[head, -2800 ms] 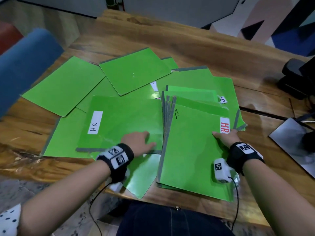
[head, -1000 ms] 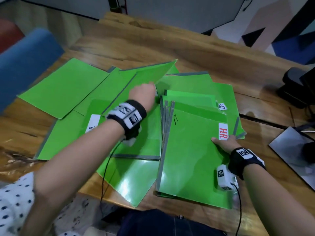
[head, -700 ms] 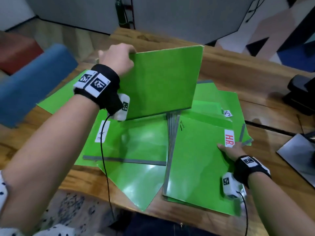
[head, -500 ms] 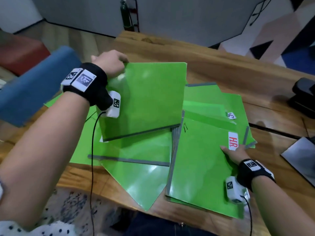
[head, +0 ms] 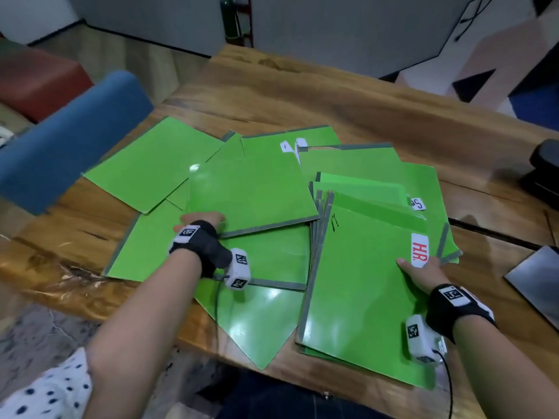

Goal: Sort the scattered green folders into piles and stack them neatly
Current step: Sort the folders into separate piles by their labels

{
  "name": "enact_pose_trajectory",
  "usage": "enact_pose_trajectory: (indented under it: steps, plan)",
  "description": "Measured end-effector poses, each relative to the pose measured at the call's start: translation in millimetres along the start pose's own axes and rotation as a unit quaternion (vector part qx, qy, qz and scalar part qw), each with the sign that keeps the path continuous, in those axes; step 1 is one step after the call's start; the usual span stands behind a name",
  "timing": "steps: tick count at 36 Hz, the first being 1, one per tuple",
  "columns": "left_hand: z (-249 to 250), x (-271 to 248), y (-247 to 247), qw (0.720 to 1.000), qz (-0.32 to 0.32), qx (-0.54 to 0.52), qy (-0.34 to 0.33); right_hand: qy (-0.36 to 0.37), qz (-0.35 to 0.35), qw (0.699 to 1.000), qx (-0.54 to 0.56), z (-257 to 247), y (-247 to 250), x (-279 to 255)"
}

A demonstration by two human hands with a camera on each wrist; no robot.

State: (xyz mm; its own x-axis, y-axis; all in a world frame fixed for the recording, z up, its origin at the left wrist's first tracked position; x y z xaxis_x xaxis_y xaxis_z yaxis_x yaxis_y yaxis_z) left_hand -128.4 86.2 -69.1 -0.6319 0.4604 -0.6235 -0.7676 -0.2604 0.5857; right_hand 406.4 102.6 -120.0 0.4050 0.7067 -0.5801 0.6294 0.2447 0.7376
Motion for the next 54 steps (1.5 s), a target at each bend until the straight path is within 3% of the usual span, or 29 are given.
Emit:
enact_pose_trajectory:
  steps: [3, 6, 12, 21, 27, 31, 37, 43, 47, 50, 54]
  plan:
    - [-23, 0, 1, 0.996, 0.070, 0.009, 0.063, 0.002, -0.002, 1.000, -0.007, 2, -1, 2]
    - [-25, -4, 3, 0.993, 0.093, 0.030, 0.061, 0.000, -0.002, 1.000, -0.007, 4, -1, 4]
    - [-42, 20, 2, 0.997, 0.064, 0.021, 0.043, -0.008, -0.013, 1.000, -0.001, 8, -3, 9]
    - [-14, -6, 30, 0.997, -0.075, 0.032, -0.010, -0.022, -0.022, 0.999, 0.010, 9, -5, 11]
    - [-11, -7, 71, 0.979, -0.071, 0.183, -0.054, -0.042, -0.001, 0.999, 0.031, 8, -6, 15]
    - [-33, -6, 74, 0.948, -0.045, 0.309, -0.063, -0.043, 0.007, 0.999, 0.016, 7, -7, 10]
    - [-45, -18, 60, 0.946, -0.059, 0.317, -0.041, -0.034, 0.016, 0.999, 0.008, 2, -4, 0]
    - [-7, -30, 83, 0.982, -0.033, 0.176, -0.053, -0.026, 0.017, 0.999, -0.011, -1, -3, -4]
    - [40, -55, 112, 0.989, 0.036, 0.002, -0.145, -0.021, 0.021, 0.999, -0.018, -5, -1, -10]
    - [65, -79, 124, 0.958, 0.070, -0.191, -0.202, -0.016, 0.026, 0.999, -0.025, -6, 1, -14]
    - [75, -106, 105, 0.869, 0.050, -0.444, -0.213, -0.012, 0.027, 0.999, -0.016, -7, 2, -17]
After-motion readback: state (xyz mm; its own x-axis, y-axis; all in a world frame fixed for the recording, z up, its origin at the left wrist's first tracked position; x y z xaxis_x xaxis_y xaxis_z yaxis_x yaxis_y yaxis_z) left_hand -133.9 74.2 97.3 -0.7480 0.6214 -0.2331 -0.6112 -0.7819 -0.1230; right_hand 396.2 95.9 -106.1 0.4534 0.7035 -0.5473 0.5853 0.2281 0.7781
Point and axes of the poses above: each hand's wrist, its own x-axis towards the middle knuckle, its own y-axis out of the back of the hand, z = x × y, the point moved 8 cm from there along x, towards the middle knuckle, and after that the axes turned 11 degrees about -x, right-handed, at the moved point
